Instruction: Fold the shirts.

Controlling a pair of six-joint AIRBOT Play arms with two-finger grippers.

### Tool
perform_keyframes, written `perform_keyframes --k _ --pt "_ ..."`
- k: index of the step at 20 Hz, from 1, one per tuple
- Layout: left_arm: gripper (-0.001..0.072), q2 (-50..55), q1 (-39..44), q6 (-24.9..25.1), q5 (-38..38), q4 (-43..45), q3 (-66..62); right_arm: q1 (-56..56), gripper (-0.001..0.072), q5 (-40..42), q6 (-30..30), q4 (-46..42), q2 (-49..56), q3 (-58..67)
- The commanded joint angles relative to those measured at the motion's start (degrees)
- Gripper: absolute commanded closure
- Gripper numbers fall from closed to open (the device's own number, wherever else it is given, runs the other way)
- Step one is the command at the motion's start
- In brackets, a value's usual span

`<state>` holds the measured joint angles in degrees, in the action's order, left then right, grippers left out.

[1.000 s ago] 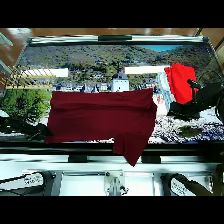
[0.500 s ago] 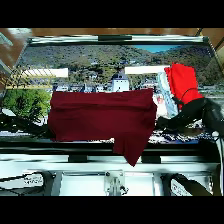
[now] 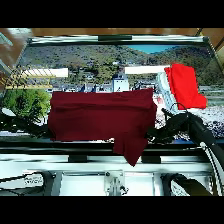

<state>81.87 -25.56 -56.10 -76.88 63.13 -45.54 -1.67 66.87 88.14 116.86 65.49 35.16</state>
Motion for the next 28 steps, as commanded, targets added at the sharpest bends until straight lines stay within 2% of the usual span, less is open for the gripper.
perform_keyframes --k 1,3,5,6,7,10,14,19,22,26,28 --pt "0.0673 0.0 0.0 0.2 0.6 -0.2 0.0 -3.1 0.0172 -3.6 -0.7 1.4 3.5 -0.7" --pt "0.0673 0.0 -0.1 0.1 0.5 -0.2 -0.1 -5.0 0.0184 -5.6 -1.4 1.6 6.0 -0.7" --pt "0.0673 0.0 -0.3 0.2 0.9 -0.2 -0.1 -5.4 0.0386 -6.1 -2.0 1.7 7.1 -0.6" --pt "0.0673 0.0 -0.4 0.2 1.0 -0.3 -0.2 -5.4 0.0607 -6.0 -2.0 1.7 6.9 -0.5" --pt "0.0673 0.0 -0.5 0.2 1.0 -0.2 -0.8 -5.3 0.065 -5.9 -1.6 1.7 6.2 0.2" --pt "0.0673 -0.5 -0.5 3.0 0.4 -2.6 -6.1 -5.3 0.065 -6.8 3.7 1.1 0.9 6.2" --pt "0.0674 -0.4 -0.3 1.5 2.4 -9.8 -16.4 -5.3 0.0653 -13.0 2.0 -0.6 -0.7 17.5" --pt "0.0674 3.4 4.0 -3.0 9.4 -12.2 -25.4 -3.5 0.0653 -19.6 1.5 -1.9 10.0 30.3" --pt "0.0673 9.1 5.9 -8.0 13.0 -12.2 -31.2 -1.1 0.0653 -20.3 1.4 -1.4 16.9 36.4" --pt "0.0673 17.1 7.6 -13.0 13.7 -12.2 -36.2 -1.0 0.065 -22.3 1.5 -1.6 24.6 38.2" --pt "0.0673 19.8 8.2 -14.8 13.9 -12.3 -36.6 -1.0 0.065 -26.2 1.5 0.1 27.5 38.2"
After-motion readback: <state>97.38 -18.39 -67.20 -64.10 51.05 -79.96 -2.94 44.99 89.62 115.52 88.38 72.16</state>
